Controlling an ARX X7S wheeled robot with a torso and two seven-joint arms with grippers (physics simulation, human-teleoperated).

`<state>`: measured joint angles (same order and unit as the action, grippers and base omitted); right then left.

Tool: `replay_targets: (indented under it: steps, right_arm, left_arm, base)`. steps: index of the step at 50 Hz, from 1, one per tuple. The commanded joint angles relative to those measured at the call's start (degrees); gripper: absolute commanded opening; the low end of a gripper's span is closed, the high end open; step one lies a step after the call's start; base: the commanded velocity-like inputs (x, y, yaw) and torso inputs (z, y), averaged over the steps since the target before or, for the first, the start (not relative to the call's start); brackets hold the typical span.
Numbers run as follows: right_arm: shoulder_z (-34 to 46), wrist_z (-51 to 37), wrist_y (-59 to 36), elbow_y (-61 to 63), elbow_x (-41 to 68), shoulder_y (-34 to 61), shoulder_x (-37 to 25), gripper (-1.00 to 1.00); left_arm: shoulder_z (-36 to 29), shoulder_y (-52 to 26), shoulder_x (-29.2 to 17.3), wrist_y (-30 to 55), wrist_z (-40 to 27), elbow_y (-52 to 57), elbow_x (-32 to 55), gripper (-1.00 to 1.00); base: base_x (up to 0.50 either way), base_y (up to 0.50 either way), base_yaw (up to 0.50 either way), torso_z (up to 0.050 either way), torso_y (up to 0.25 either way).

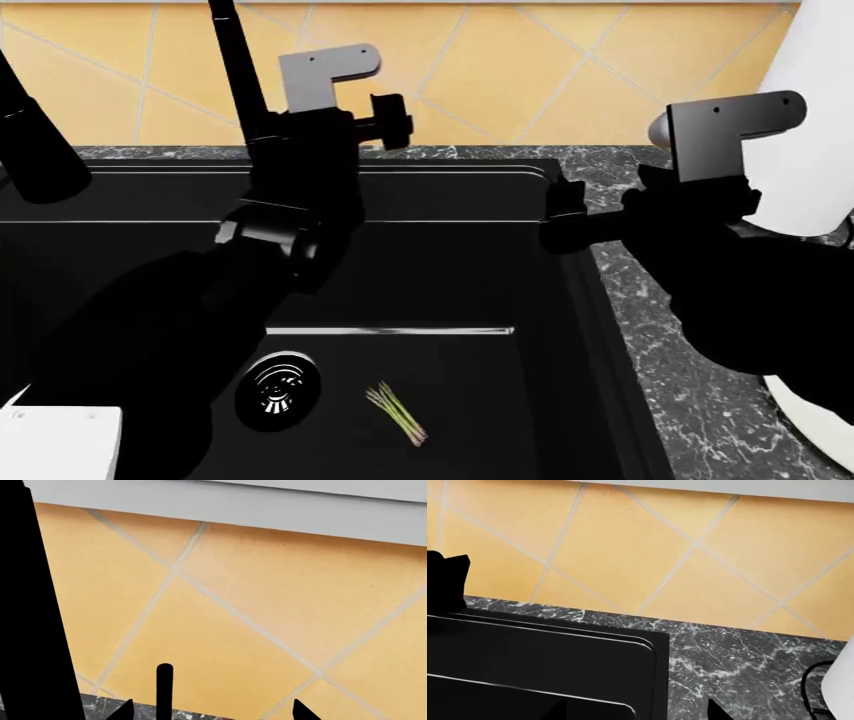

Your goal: Pick the asparagus from the counter and place it in the sink. Then turn on the sink faucet.

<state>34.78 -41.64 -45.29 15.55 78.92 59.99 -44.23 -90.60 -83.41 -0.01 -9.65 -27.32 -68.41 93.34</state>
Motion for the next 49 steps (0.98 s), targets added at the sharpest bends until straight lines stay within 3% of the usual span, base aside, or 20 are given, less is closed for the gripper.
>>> replay_targets:
  steps: [1,49]
  right_arm:
    - [-0.2,0.4,0.6,0.5,0.0,-0.7,-0.4,1.00]
    - [-0.6,0.3,1.2,1.4,0.4,-1.4,-1.2,1.00]
  left_arm:
    - [0.1,-0.2,0.0,0.4,1.0,1.2,-0.8,1.00]
    - [0.8,1.7,0.0,0.0,1.6,7.5,-4.6,1.00]
  base:
    - [0.00,0.00,0.00,0.000,0.000]
    - [0.00,0.00,0.00,0.000,0.000]
